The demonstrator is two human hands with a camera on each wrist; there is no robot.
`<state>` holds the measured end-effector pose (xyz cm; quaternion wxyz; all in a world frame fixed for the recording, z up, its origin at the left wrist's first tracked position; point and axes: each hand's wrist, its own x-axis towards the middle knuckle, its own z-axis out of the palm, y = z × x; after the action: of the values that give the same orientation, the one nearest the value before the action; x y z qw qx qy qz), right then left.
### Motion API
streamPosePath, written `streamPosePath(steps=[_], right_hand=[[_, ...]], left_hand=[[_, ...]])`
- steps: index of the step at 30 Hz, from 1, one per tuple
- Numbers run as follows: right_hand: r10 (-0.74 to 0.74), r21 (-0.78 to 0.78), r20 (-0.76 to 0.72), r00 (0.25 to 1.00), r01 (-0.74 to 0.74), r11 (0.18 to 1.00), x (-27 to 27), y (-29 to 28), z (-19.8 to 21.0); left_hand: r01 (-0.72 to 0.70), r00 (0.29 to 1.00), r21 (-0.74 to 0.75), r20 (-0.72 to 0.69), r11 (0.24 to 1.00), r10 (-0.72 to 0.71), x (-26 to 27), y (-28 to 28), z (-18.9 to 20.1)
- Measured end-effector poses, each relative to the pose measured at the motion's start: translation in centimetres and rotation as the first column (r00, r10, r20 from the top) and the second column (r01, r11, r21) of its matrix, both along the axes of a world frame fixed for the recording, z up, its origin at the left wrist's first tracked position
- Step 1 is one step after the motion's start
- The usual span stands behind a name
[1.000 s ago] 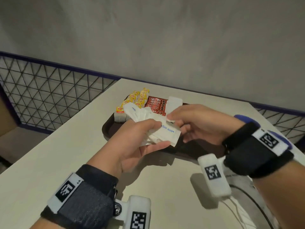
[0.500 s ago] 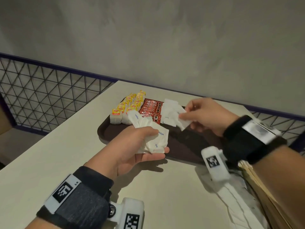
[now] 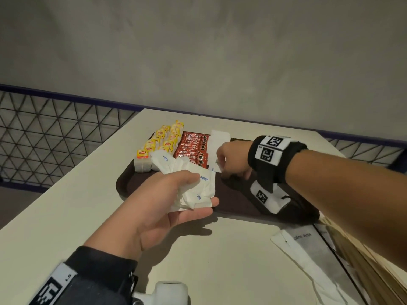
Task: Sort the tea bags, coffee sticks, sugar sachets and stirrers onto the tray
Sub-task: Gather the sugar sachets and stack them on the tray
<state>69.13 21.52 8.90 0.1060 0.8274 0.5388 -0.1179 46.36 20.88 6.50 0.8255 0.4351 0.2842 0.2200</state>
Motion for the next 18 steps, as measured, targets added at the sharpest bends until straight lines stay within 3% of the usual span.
streamPosePath(steps=[3,7,14,18], right_hand=[[-0.101,0.070,-0.176,0.979,0.115,0.991,1.2,0.1,0.7],[-0.177,0.152,-0.265,0.948,0.222,0.963,2.3,0.3,0.6],[-0.157,0.117,-0.100,0.982,0.168,0.979,2.1,1.3,-0.7],[-0.116,0.141,0.035,0.993,0.110,0.984,1.2,0.9,0.8]], left_hand=[[0.001,1.000,0.000,-0.007,1.000,-0.001,0.1,0.1,-0.2],[-0.001,1.000,0.004,-0.004,1.000,0.001,0.1,0.1,-0.1],[0.036,0.999,0.009,-0.015,0.999,-0.036,0.0,-0.3,-0.1],[0.042,0.999,0.023,-0.016,0.999,-0.041,0.0,-0.3,-0.1]])
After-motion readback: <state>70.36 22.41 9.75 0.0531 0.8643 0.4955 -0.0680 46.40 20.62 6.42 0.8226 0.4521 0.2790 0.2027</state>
